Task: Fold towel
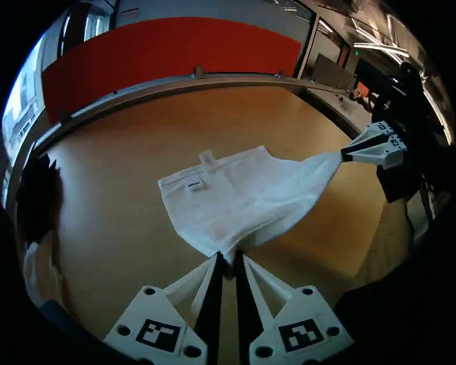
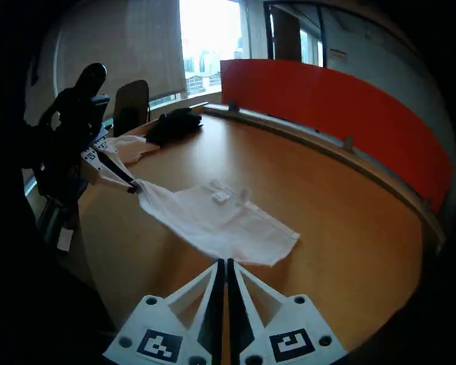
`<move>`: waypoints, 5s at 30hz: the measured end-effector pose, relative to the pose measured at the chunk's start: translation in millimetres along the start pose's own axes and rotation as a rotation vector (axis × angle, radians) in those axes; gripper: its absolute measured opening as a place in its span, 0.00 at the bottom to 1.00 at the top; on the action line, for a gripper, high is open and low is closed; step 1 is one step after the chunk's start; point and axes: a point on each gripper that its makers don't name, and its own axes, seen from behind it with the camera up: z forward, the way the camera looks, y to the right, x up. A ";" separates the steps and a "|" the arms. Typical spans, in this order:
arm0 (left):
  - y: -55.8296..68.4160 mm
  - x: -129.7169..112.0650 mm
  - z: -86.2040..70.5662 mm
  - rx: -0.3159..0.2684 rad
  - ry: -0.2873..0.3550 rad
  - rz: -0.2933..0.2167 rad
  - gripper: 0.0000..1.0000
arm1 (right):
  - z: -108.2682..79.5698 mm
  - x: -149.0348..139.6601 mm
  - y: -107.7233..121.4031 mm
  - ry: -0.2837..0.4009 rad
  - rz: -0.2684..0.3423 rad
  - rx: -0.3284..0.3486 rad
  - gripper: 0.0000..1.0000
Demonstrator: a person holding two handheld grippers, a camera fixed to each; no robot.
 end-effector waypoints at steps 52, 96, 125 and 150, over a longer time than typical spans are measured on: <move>-57.7 36.7 100.5 0.026 -0.038 -0.070 0.14 | 92.0 -15.0 76.8 -0.064 0.020 -0.027 0.03; -98.8 35.4 143.4 0.147 -0.049 0.005 0.60 | 128.6 -39.8 114.5 -0.098 0.072 -0.139 0.33; -127.4 50.7 146.5 0.230 -0.033 0.023 0.95 | 133.1 -32.4 149.5 -0.088 0.042 -0.244 0.97; -135.0 60.7 136.2 0.248 0.005 -0.008 0.95 | 129.9 -12.3 152.3 -0.046 0.023 -0.266 1.00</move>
